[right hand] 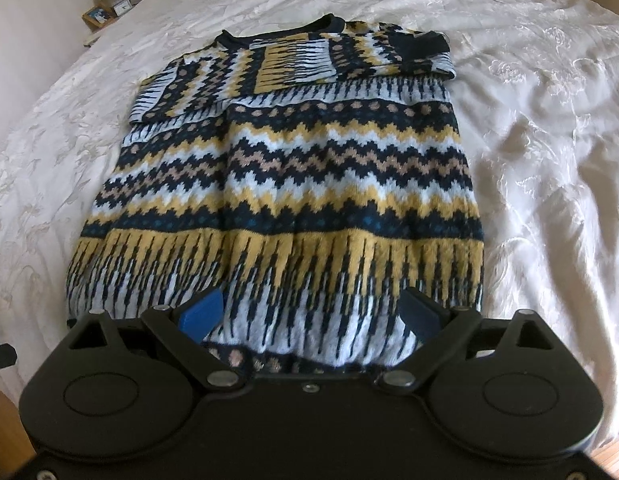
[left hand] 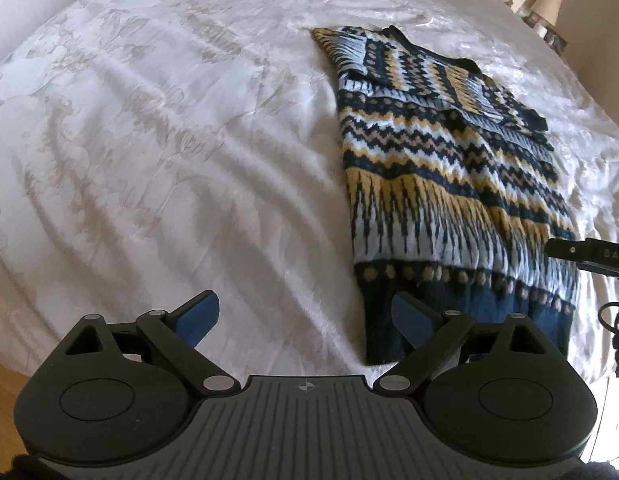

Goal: Fold small clothes

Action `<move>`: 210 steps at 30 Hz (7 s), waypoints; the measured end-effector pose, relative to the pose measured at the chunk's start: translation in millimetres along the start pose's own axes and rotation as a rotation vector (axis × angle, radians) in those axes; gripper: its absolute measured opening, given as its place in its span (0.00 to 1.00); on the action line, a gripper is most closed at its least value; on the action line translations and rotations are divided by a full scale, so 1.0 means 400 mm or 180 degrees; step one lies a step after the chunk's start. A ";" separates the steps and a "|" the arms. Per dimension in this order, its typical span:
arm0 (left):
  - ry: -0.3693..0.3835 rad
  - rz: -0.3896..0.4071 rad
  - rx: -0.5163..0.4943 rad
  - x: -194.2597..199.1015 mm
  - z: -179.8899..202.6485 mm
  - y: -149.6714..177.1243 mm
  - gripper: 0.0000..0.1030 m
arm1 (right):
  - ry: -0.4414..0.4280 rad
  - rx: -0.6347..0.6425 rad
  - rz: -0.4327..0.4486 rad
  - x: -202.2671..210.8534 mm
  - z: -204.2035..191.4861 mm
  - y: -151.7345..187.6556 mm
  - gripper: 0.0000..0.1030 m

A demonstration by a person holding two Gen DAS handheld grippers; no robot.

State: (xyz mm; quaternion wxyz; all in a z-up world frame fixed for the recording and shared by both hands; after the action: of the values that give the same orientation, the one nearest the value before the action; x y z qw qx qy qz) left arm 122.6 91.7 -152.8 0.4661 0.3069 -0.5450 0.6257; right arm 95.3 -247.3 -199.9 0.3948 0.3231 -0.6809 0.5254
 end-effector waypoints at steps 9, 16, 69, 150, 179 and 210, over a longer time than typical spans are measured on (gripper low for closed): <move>0.0002 0.0083 -0.0064 0.017 -0.014 0.035 0.91 | -0.0066 -0.0134 0.0142 0.042 0.020 0.044 0.96; 0.0104 0.0162 -0.0114 0.004 -0.011 0.045 0.92 | -0.0094 -0.0181 0.0275 0.082 0.048 0.074 0.98; 0.0381 -0.0226 -0.0092 -0.242 0.155 0.001 0.99 | -0.0397 -0.0287 -0.0642 -0.041 0.271 0.066 0.22; 0.0595 0.0768 0.0263 -0.284 0.218 -0.603 0.10 | -0.1819 -0.1080 0.0332 -0.174 0.296 -0.534 0.15; 0.0748 0.0014 -0.0273 -0.498 0.126 -0.775 0.67 | -0.0794 -0.0997 0.0299 -0.384 0.312 -0.673 0.74; 0.0445 0.0148 -0.0232 -0.556 0.110 -0.791 0.07 | -0.0196 0.0203 0.0208 -0.453 0.227 -0.726 0.12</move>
State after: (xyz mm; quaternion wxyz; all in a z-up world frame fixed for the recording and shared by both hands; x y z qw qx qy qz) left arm 491.3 -15.3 -216.4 0.4992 0.2325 -0.5406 0.6360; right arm 412.6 -400.2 -237.5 0.3458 0.3291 -0.6859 0.5492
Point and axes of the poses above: each gripper's, at about its wrist camera, not at the fingertips, and x roughly against the way its jaws point, z to its right, y to its underside, the point moved 3 cm from there along -x, roughly the way its jaws point, and after that the axes turned 4 degrees about y, right-handed, at the moved point
